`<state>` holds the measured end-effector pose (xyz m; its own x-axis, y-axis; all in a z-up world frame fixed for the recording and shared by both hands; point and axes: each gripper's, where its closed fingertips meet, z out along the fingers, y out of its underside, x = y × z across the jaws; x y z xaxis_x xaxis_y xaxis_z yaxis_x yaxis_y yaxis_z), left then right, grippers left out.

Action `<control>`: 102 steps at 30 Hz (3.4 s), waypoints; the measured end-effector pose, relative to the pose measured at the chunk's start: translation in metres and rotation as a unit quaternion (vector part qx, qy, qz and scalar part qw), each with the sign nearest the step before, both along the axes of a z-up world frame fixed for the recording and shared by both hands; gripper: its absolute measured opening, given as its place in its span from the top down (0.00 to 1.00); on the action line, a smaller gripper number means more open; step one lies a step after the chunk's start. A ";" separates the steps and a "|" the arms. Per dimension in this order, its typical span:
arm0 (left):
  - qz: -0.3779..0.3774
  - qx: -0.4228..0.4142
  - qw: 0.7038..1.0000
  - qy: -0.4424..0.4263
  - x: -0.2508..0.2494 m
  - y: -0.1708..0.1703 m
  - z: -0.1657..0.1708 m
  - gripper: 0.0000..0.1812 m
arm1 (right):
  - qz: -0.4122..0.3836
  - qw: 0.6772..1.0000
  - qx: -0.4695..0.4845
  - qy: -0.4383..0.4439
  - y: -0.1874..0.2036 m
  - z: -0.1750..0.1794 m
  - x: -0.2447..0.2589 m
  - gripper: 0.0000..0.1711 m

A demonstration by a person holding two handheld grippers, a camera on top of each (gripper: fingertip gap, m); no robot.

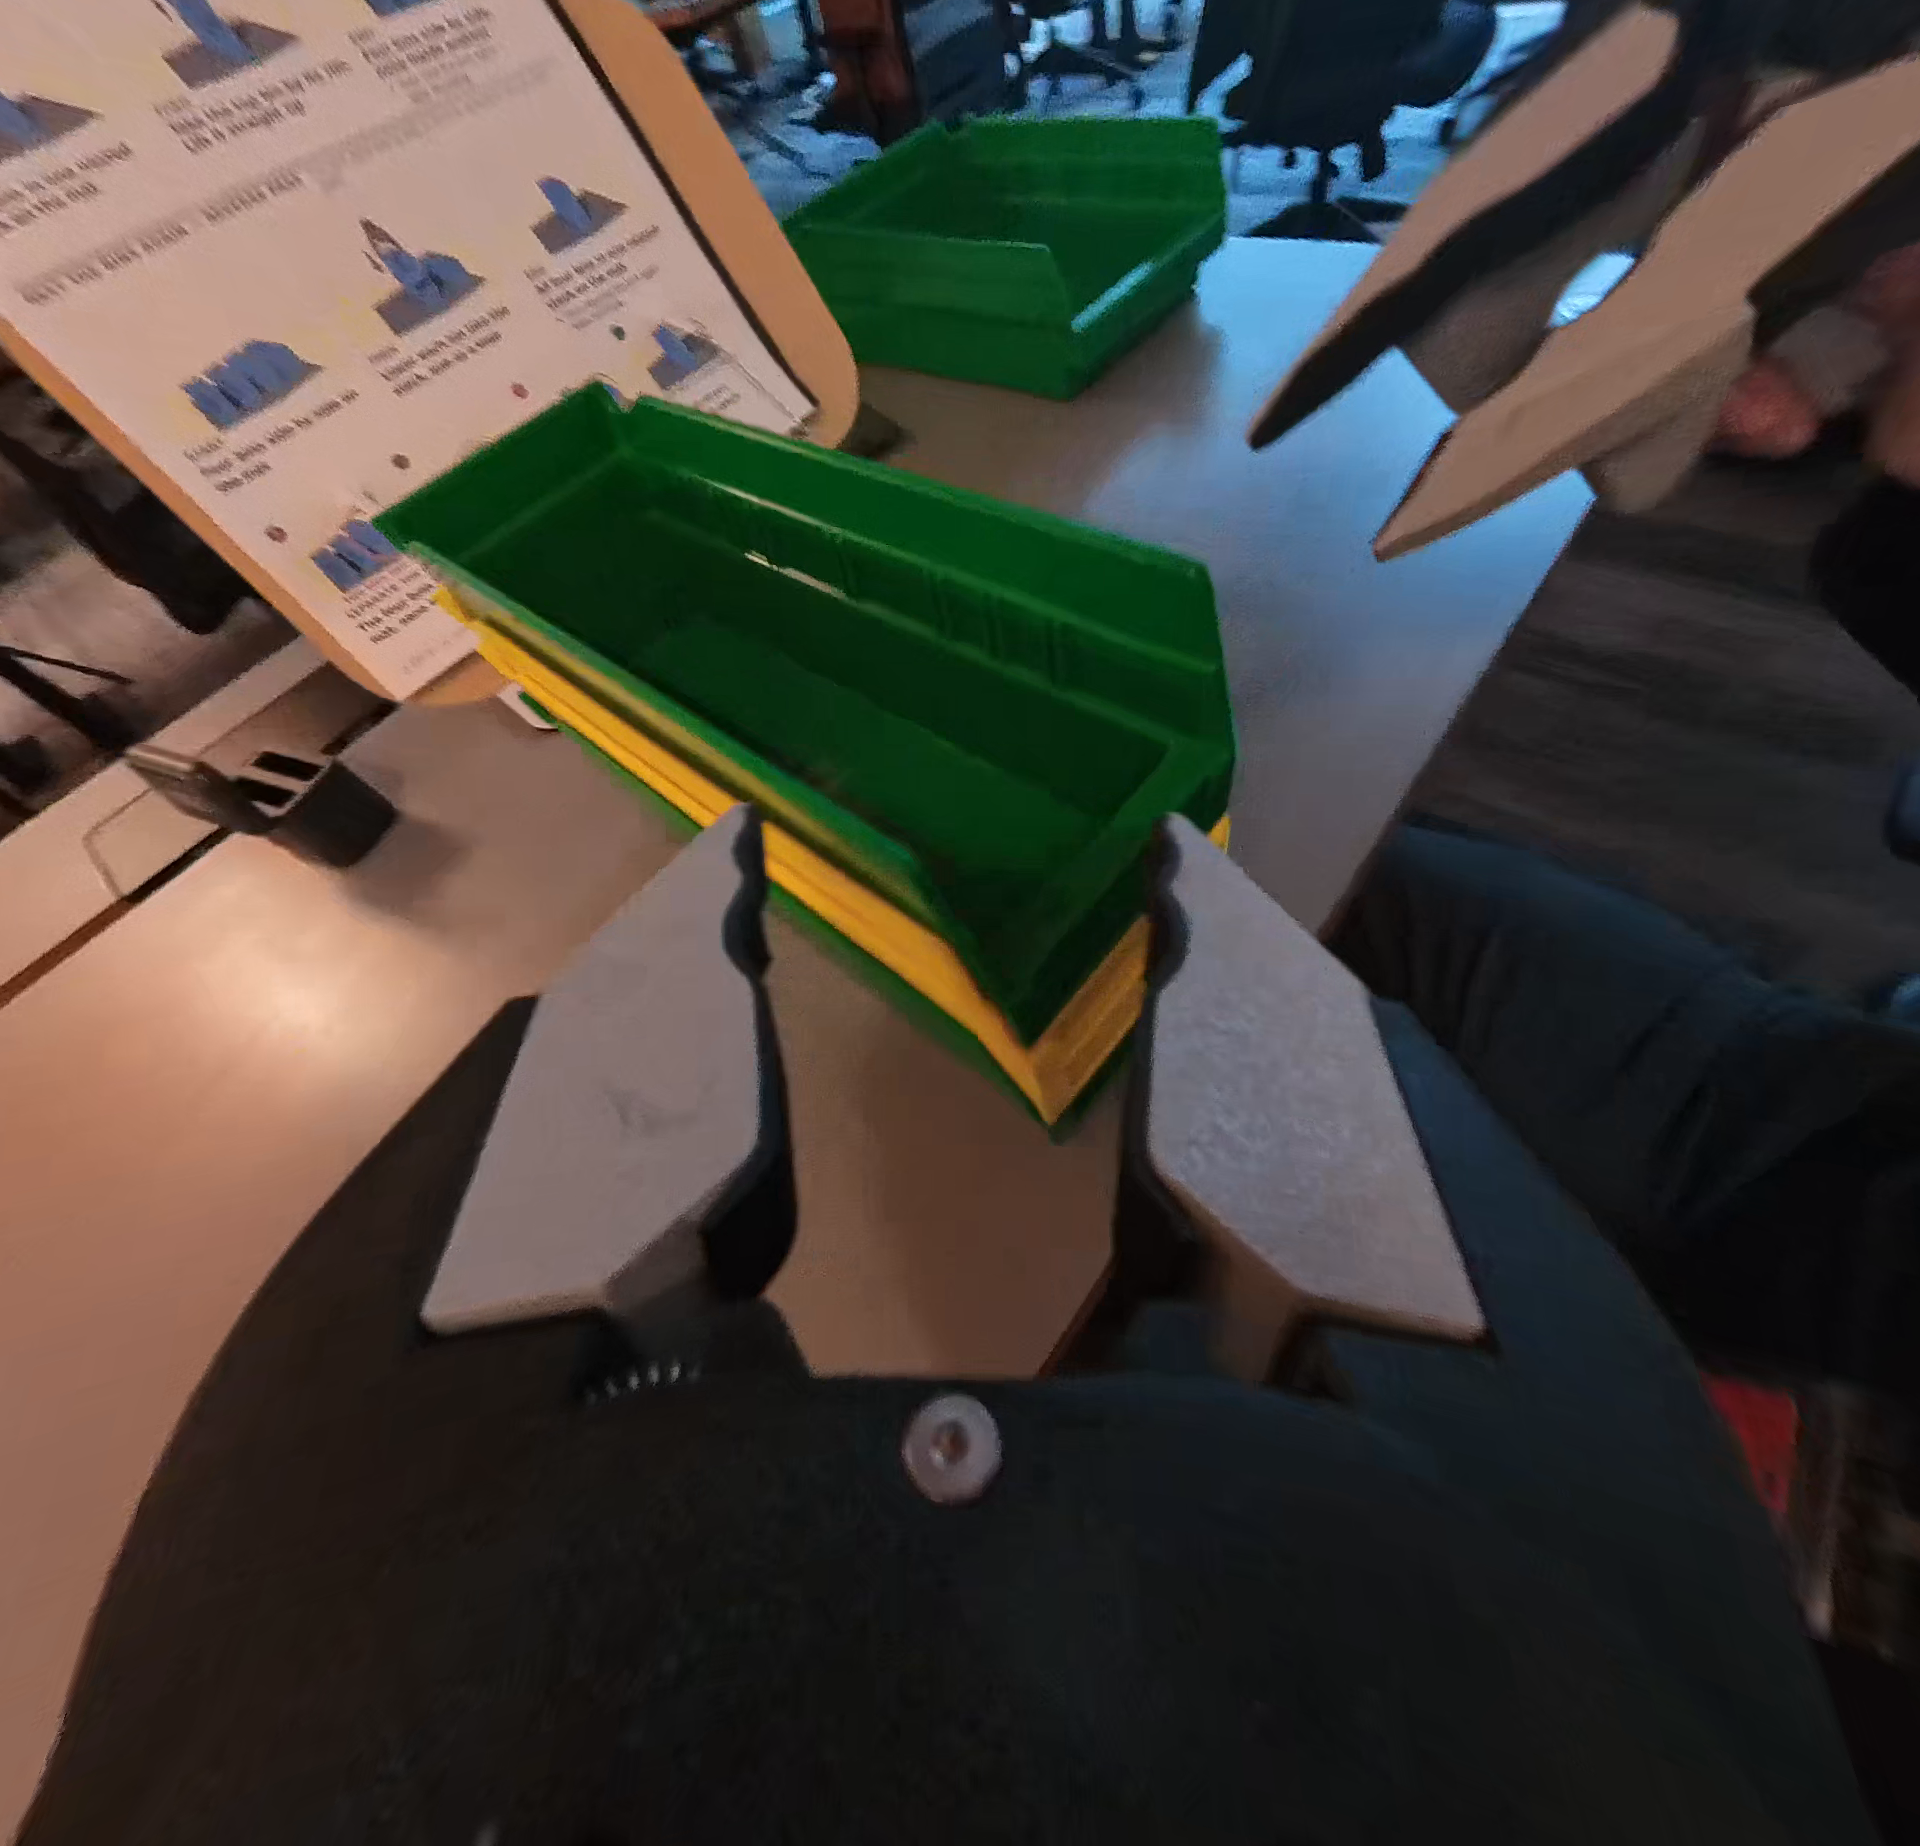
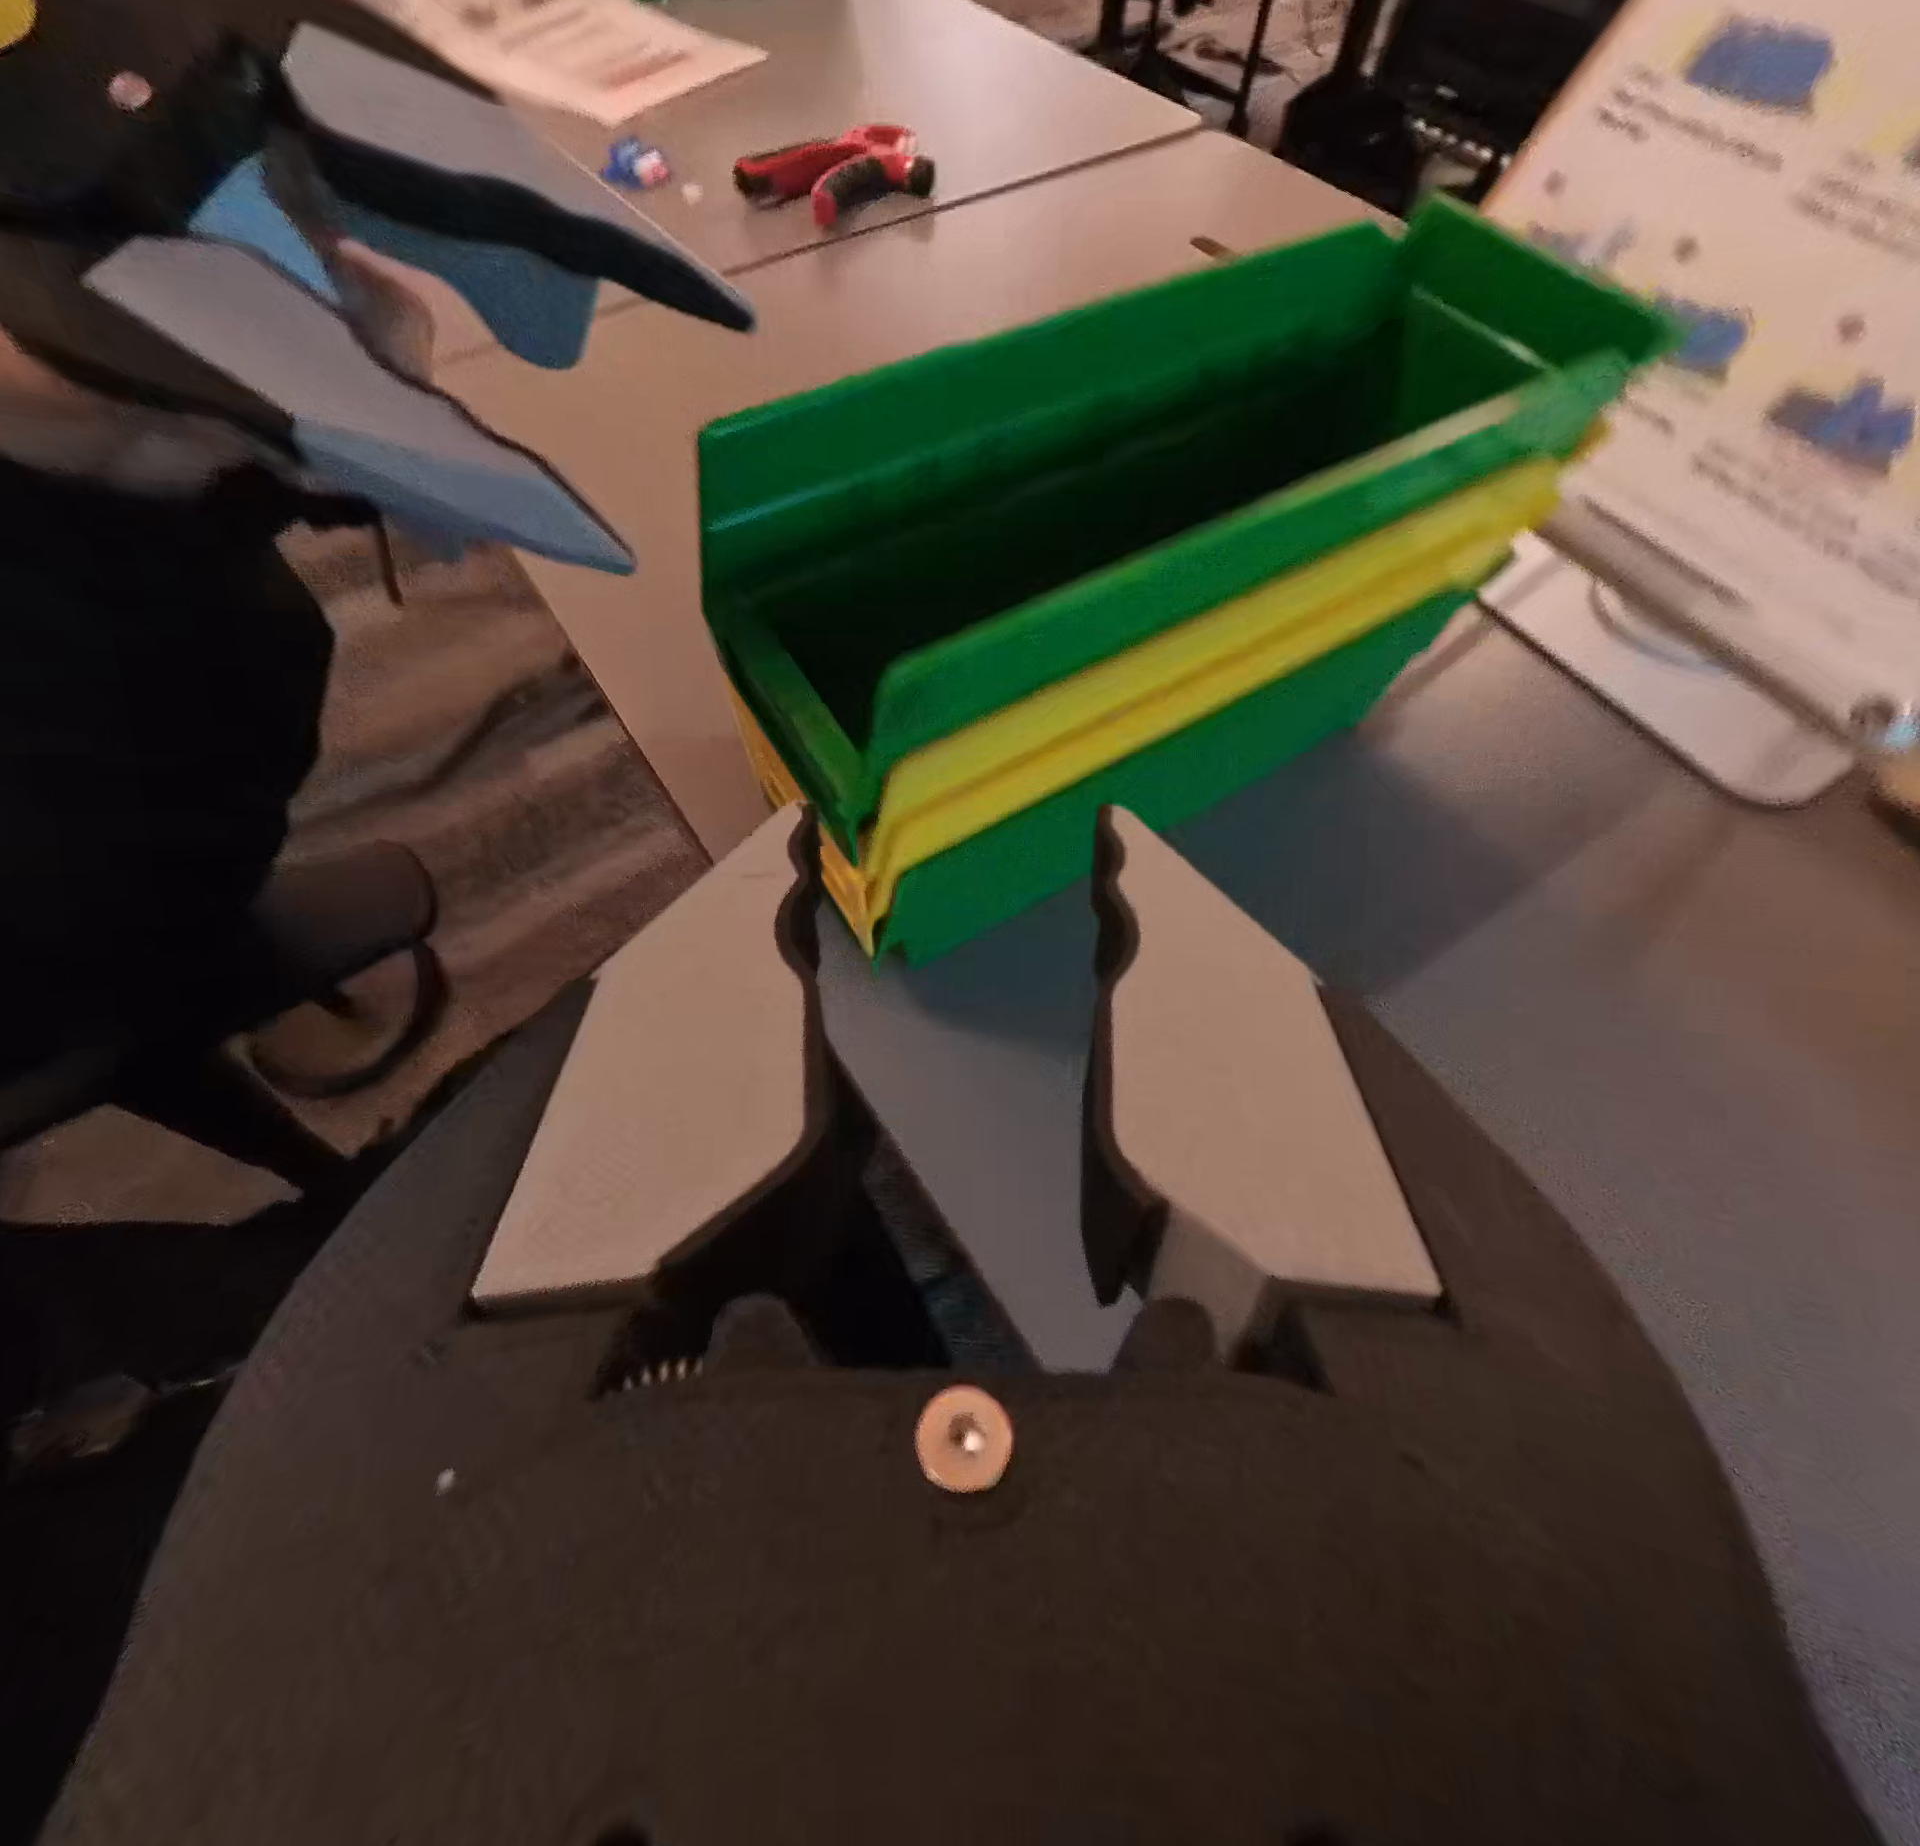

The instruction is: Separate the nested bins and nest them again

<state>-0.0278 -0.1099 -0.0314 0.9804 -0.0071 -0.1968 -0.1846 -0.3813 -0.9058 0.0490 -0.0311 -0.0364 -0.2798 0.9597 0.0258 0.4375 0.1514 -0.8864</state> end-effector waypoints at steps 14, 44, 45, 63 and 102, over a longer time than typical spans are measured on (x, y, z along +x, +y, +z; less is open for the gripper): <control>0.027 -0.079 0.995 0.063 0.028 0.042 -0.041 0.52 | -0.166 0.983 -0.044 0.065 0.126 0.005 0.108 0.62; 0.031 0.101 0.993 -0.045 0.011 0.034 0.036 0.54 | -0.305 0.945 -0.046 0.108 0.170 0.011 0.124 0.53; 0.029 0.103 0.993 -0.046 0.011 0.035 0.037 0.54 | -0.310 0.943 -0.040 0.110 0.170 0.012 0.124 0.54; 0.013 0.104 0.993 -0.047 0.016 0.048 0.037 0.54 | -0.328 0.938 -0.072 0.085 0.175 0.003 0.138 0.77; 0.058 0.095 0.993 -0.043 -0.052 0.052 0.039 0.63 | -0.362 0.929 -0.018 0.081 0.178 -0.005 0.179 0.63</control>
<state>-0.0796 -0.0576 0.0080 0.9856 0.1362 -0.0998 -0.0686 -0.2170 -0.9738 0.2276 0.1471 -0.0419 0.4431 0.8961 -0.0250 0.2735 -0.1617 -0.9482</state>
